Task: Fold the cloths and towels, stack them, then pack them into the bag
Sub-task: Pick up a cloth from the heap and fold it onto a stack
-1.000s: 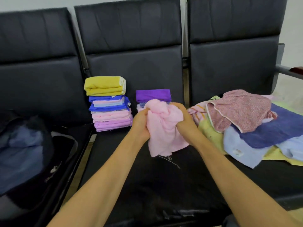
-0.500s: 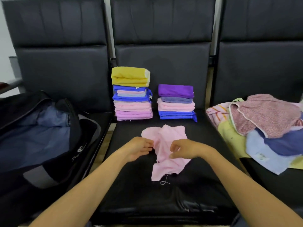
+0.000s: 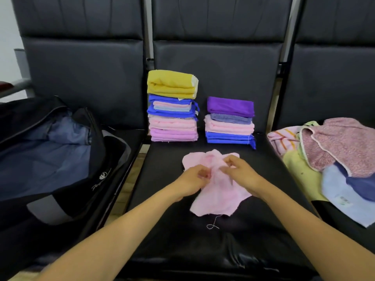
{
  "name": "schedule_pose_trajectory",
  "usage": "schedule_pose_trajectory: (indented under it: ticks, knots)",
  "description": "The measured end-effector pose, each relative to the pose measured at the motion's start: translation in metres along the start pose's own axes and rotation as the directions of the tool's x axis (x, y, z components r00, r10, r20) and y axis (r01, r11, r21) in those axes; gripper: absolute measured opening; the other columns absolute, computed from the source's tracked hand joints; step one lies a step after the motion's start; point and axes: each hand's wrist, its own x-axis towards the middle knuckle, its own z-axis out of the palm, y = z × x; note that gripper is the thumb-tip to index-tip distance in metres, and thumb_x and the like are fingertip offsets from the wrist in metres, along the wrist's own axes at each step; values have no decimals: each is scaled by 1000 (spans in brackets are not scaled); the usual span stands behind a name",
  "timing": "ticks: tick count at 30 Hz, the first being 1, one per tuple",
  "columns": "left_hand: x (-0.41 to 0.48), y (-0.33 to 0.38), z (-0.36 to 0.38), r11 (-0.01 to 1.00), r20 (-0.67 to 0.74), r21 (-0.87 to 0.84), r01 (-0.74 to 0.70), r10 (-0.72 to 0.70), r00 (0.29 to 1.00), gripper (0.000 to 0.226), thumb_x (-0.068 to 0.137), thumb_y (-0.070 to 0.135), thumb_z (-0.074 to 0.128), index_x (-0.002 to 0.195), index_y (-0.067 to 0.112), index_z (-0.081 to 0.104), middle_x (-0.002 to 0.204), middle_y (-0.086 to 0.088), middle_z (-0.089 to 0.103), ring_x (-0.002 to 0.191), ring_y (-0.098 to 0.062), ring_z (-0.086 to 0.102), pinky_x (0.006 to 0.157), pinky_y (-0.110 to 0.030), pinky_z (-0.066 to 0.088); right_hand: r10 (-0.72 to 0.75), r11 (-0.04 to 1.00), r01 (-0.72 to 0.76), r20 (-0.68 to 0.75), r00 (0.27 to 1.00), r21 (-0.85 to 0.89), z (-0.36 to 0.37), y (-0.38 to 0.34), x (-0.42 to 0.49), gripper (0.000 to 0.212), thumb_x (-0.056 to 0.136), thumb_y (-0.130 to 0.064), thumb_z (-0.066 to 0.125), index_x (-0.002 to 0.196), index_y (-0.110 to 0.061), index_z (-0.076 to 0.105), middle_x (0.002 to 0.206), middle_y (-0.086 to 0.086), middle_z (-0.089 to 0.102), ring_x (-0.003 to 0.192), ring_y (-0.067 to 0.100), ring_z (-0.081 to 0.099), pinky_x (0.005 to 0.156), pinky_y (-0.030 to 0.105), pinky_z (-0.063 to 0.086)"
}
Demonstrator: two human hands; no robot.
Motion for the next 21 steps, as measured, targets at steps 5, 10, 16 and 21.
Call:
schedule_pose_trajectory:
  ticks: [5, 10, 16, 21]
  knots:
    - [-9, 16, -2, 960, -100, -194, -203, 186, 977, 33, 90, 27, 64, 122, 28, 56, 119, 4, 59, 107, -15, 60, 85, -28, 52, -10, 715, -14, 30, 999, 699, -15, -39, -19, 13, 96, -10, 50, 105, -10, 60, 104, 12, 65, 96, 25, 62, 91, 45, 50]
    - [-17, 32, -8, 842, 8, -529, -111, 136, 991, 22, 99, 29, 49, 112, 24, 65, 107, 2, 68, 98, -14, 63, 81, -30, 49, 152, 476, -146, 82, 985, 867, -21, -33, -12, 33, 78, -24, 69, 110, -15, 65, 110, 13, 70, 107, 29, 63, 98, 48, 47]
    - [-16, 21, -5, 879, -18, -445, -174, 185, 983, 56, 85, -2, 62, 130, 27, 48, 116, -4, 64, 108, -17, 61, 88, -33, 52, 80, 439, -279, 273, 959, 854, -13, -26, -9, 60, 81, -27, 71, 134, -8, 51, 130, 22, 57, 122, 39, 53, 107, 54, 37]
    - [-14, 21, -1, 804, -128, -572, -161, 106, 986, 48, 78, 15, 76, 121, 15, 55, 112, -4, 68, 103, -18, 65, 82, -28, 52, 15, 636, -107, 127, 992, 764, -6, -30, -8, 36, 86, -18, 68, 122, -14, 63, 122, 12, 64, 109, 27, 62, 94, 47, 52]
